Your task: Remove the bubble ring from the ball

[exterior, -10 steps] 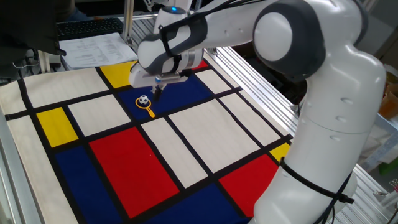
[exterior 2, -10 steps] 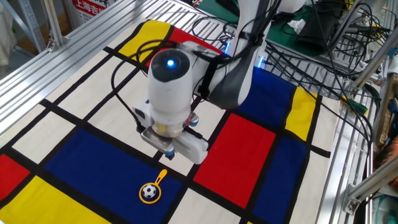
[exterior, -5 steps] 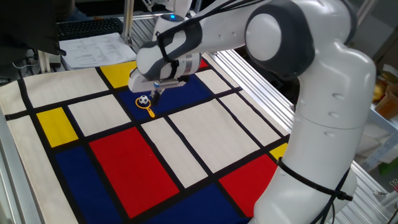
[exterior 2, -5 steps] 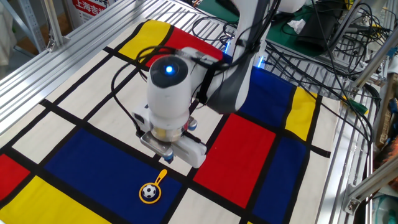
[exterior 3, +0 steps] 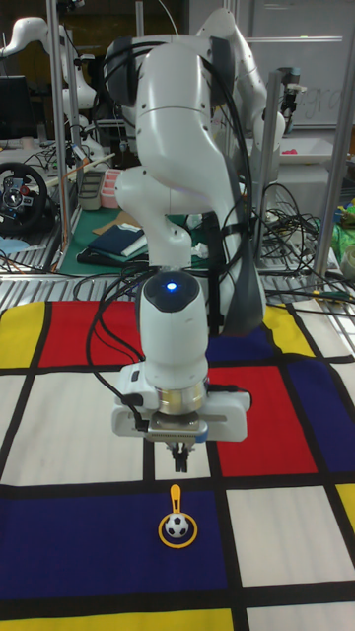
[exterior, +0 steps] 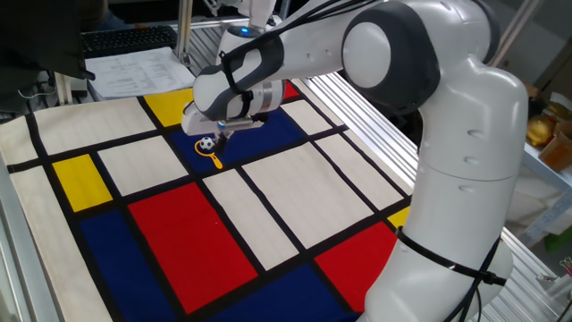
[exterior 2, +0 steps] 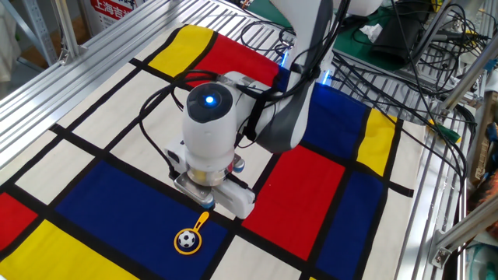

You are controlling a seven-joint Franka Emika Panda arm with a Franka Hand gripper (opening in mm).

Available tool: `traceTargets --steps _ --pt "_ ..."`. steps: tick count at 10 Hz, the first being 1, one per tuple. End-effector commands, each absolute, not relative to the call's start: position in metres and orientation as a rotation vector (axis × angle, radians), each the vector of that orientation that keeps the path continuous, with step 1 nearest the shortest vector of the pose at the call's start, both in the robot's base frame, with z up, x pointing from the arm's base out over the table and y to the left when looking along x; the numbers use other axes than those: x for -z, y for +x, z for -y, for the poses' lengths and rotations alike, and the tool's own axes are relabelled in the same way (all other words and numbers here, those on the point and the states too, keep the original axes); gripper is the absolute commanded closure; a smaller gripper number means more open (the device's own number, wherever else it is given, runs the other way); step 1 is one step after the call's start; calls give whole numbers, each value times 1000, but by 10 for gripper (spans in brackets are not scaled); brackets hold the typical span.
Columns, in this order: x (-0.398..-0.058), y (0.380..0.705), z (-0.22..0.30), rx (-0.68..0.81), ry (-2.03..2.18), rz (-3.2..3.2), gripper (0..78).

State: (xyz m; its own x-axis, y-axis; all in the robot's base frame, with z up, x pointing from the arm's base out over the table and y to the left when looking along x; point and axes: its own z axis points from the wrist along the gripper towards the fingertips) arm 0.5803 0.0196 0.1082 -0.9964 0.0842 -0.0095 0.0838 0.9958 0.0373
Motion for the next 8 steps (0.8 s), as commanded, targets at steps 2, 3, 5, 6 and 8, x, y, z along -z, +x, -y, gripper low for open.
traceTargets --steps 2,3,5,6,8 --pt "-108 584 -19 -52 130 -3129 776" --pt "-106 585 -18 -53 120 -3127 776" --pt "-99 588 -14 -55 94 -3124 776" --pt "-97 591 -13 -57 91 -3125 776" --pt "-89 597 -9 -53 80 -3124 776"
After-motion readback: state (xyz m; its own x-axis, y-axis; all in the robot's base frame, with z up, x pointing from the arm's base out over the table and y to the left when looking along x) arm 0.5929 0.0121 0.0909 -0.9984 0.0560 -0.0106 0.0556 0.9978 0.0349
